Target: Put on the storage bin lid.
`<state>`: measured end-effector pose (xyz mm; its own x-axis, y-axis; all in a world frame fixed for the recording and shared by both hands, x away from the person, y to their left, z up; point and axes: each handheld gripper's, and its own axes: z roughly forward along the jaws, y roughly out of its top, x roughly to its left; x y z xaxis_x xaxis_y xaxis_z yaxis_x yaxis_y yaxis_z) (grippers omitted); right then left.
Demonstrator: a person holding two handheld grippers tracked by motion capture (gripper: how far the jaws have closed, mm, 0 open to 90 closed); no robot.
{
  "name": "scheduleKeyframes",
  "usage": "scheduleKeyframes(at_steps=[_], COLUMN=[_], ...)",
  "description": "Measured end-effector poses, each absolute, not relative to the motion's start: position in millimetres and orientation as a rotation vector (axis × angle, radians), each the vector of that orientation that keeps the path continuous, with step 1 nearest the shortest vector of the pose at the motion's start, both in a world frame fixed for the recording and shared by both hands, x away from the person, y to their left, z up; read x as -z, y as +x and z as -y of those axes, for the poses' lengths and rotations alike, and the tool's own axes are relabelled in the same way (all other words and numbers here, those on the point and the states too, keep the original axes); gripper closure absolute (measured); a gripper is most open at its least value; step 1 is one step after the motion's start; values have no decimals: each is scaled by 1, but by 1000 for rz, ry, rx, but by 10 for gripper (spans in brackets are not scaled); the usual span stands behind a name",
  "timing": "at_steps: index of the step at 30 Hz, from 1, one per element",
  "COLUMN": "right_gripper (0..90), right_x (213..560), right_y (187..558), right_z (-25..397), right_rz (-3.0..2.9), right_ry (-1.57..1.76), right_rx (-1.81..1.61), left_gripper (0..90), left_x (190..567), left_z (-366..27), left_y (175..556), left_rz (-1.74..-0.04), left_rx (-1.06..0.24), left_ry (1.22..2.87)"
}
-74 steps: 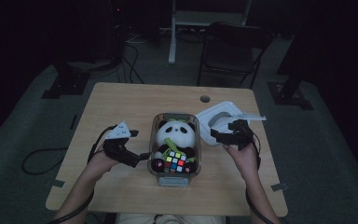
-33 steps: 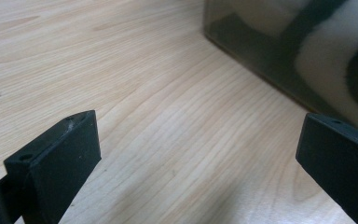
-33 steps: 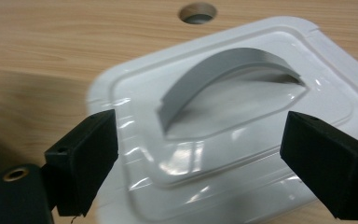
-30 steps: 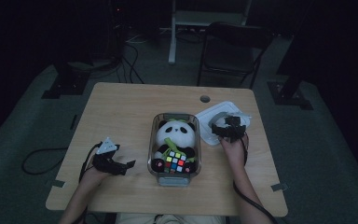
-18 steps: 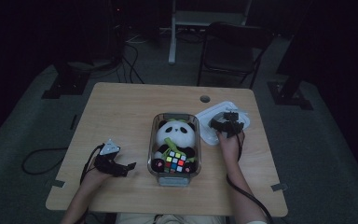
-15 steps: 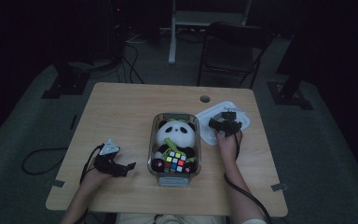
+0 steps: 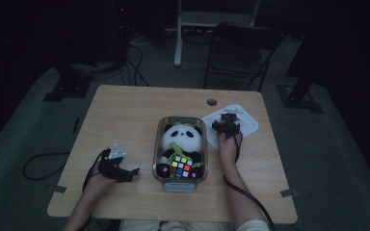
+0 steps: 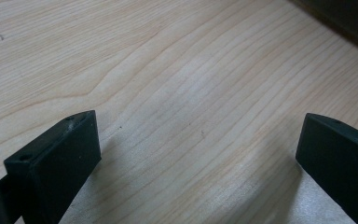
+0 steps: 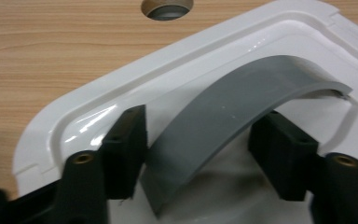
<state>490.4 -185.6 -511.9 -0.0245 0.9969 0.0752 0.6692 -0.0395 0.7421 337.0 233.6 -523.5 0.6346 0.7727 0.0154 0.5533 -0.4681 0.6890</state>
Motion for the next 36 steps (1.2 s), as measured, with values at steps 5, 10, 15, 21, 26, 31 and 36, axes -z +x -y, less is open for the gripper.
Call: scheduleKeyframes(at_steps=[5, 10, 15, 21, 26, 31, 36], right_gripper=[508, 556, 604, 622, 627, 631, 476], right_x=[512, 512, 508, 507, 504, 502, 497], right_y=[488, 485, 481, 470, 456, 443, 433], right_z=[184, 189, 199, 219, 236, 248, 255], right_rz=[-1759, -1758, -1810, -1950, -2034, -2097, -2052], right_ry=[1739, 1746, 1763, 1724, 1682, 1627, 1628], right_rx=[-861, -906, -947, -1015, -1025, -1031, -1031], left_gripper=[5, 5, 5, 5, 5, 5, 5], left_x=[524, 524, 524, 524, 524, 524, 524], left_z=[-234, -234, -234, -234, -234, -234, -232], left_y=[338, 338, 338, 338, 338, 338, 338], left_rz=[-1059, -1060, -1057, -1055, -1055, -1055, -1066], left_rx=[-433, -431, -430, -429, -429, -429, -433], left_ry=[2195, 2195, 2196, 2197, 2197, 2197, 2190])
